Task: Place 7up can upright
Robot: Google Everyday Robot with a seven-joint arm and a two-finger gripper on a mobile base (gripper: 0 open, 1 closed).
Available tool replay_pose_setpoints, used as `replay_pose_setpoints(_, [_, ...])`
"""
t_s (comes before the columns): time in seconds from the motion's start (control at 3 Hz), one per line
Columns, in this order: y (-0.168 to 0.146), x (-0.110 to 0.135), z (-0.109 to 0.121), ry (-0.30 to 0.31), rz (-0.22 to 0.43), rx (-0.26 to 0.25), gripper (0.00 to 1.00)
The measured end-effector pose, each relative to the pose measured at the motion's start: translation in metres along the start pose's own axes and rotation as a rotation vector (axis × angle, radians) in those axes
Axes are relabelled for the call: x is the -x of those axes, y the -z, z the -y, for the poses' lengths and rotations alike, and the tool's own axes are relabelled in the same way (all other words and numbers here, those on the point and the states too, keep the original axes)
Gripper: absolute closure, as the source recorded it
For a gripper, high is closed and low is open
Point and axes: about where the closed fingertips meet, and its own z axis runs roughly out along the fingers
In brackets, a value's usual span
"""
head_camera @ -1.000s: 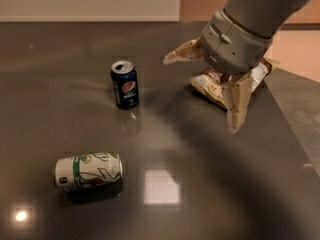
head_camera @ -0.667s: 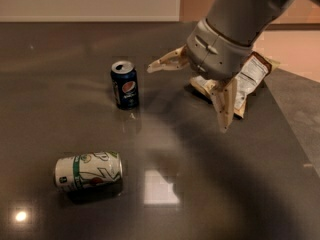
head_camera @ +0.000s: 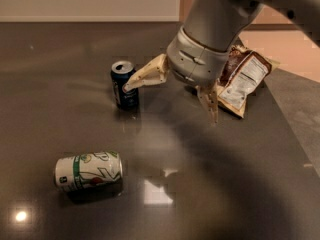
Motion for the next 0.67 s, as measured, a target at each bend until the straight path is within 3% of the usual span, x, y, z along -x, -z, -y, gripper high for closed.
replay_pose_setpoints(0.33, [-0.0083, 0.0032, 0.0077, 0.233, -0.021, 0.041, 0.00])
replay_pose_setpoints(0.67, [-0.0083, 0.0031, 0.0081, 0.229, -0.022, 0.040, 0.00])
